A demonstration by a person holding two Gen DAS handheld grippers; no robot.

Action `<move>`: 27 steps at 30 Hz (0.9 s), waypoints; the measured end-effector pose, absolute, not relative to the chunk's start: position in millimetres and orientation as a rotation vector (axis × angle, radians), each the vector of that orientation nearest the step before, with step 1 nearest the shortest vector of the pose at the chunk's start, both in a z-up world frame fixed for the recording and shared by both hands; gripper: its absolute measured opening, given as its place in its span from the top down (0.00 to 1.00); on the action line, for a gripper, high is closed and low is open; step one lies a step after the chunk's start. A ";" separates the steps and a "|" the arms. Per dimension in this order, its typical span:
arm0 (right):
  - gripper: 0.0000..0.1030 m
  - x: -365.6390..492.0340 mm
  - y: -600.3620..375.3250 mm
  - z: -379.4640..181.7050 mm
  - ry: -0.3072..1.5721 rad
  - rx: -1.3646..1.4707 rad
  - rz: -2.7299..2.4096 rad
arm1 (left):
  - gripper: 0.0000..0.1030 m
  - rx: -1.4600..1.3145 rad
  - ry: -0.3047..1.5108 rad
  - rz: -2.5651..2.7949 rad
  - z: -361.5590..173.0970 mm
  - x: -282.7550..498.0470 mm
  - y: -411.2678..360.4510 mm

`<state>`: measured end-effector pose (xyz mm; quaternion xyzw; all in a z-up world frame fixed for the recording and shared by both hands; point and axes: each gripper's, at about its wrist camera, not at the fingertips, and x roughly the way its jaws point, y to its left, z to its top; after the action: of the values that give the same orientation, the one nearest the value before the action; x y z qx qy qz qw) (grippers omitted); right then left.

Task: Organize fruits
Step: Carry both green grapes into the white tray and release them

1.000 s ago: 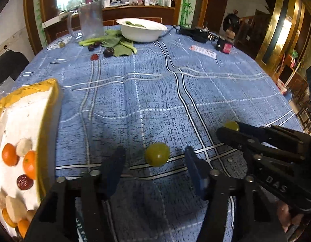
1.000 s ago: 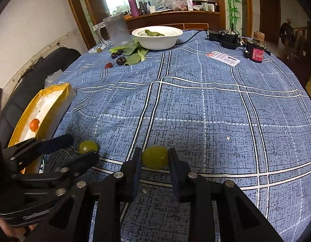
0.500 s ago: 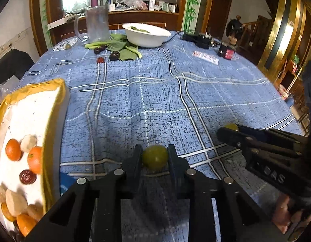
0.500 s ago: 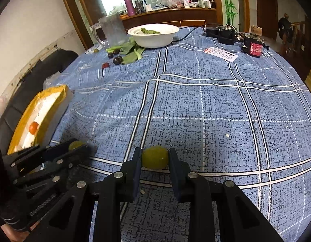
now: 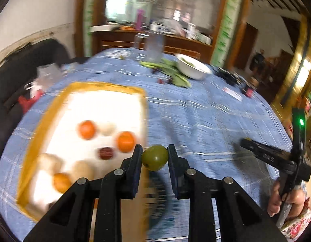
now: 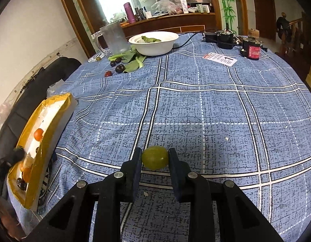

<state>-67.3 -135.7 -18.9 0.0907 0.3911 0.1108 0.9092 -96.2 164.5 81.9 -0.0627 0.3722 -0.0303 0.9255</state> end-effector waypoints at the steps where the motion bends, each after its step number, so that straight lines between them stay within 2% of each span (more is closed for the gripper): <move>1: 0.73 -67.7 -134.9 -17.7 0.805 0.191 0.226 | 0.77 -0.149 0.759 -0.036 83.2 -98.1 177.1; 6: 0.73 -76.9 -118.9 -5.3 0.809 0.231 0.286 | 0.77 -0.228 0.742 0.059 86.2 -109.1 228.9; 12: 0.73 -93.7 -52.4 19.9 0.806 0.159 0.429 | 0.77 -0.275 0.757 0.086 88.3 -106.3 271.8; 27: 0.72 -75.7 121.9 24.8 0.820 -0.080 0.607 | 0.77 -0.302 0.900 0.082 53.2 -50.2 305.2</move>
<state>-75.7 121.9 24.8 -0.0382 0.3924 0.2903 0.8720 -50.2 305.2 53.2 -0.1454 0.4332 0.0397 0.8886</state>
